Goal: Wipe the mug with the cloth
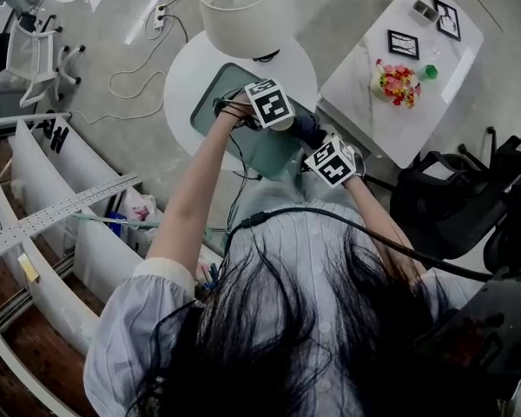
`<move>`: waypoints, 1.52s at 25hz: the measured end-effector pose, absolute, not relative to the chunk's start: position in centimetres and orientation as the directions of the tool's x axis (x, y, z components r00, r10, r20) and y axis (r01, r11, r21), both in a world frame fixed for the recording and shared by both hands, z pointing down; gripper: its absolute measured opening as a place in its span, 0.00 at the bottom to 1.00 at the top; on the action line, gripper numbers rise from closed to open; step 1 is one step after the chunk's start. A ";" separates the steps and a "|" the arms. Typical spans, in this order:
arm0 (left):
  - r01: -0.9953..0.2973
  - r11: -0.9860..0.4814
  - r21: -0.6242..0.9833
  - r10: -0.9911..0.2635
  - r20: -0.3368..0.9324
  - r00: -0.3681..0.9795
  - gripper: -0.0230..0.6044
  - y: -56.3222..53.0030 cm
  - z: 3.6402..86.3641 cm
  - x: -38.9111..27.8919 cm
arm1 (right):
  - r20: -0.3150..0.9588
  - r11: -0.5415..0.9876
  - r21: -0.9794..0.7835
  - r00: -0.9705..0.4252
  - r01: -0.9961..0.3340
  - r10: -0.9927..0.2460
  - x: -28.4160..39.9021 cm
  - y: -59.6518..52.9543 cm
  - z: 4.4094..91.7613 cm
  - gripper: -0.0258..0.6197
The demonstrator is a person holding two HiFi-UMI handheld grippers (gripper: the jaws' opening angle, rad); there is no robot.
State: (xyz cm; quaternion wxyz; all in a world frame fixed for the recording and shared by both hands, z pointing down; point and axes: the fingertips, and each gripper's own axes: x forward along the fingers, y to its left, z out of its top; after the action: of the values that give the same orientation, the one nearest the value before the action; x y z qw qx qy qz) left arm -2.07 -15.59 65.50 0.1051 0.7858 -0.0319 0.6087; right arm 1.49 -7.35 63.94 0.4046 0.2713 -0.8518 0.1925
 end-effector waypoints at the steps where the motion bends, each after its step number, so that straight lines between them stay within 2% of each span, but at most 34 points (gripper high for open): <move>1: -0.175 -0.976 0.128 0.080 0.963 0.257 0.14 -15.7 65.5 -1.9 | 0.794 0.778 -0.109 -0.525 -0.619 -0.306 1.5 -7.3 63.9 0.18; 6: -0.216 -0.964 0.154 0.097 0.963 0.252 0.13 -15.7 66.1 -1.6 | 0.796 0.774 -0.106 -0.520 -0.624 -0.310 1.5 -7.2 63.9 0.18; 14: -0.488 -0.856 0.171 0.021 0.954 0.298 0.13 -16.3 66.1 -2.3 | 0.797 0.760 -0.109 -0.514 -0.640 -0.318 1.7 -7.6 64.0 0.18; 20: -0.752 -0.624 0.211 -0.040 0.953 0.300 0.12 -17.0 66.5 -4.7 | 0.793 0.752 -0.119 -0.518 -0.649 -0.321 1.5 -7.9 64.0 0.18; 25: -0.899 -0.360 0.248 -0.089 0.950 0.298 0.12 -16.4 65.6 -7.0 | 0.787 0.755 -0.134 -0.532 -0.641 -0.312 0.4 -7.9 63.9 0.18; 29: -0.944 -0.200 0.261 -0.119 0.950 0.288 0.13 -15.8 65.3 -8.1 | 0.780 0.763 -0.139 -0.545 -0.631 -0.309 -0.1 -8.2 63.9 0.18; 38: -0.957 0.011 0.289 -0.169 0.944 0.283 0.13 -15.0 65.1 -9.1 | 0.788 0.767 -0.145 -0.542 -0.624 -0.292 -0.4 -8.1 64.0 0.18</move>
State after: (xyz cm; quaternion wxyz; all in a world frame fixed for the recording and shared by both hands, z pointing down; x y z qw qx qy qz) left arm -9.14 -14.98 65.09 0.5328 0.5981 -0.4707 0.3698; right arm -0.40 -8.14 64.03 0.3960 0.2686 -0.8526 0.2100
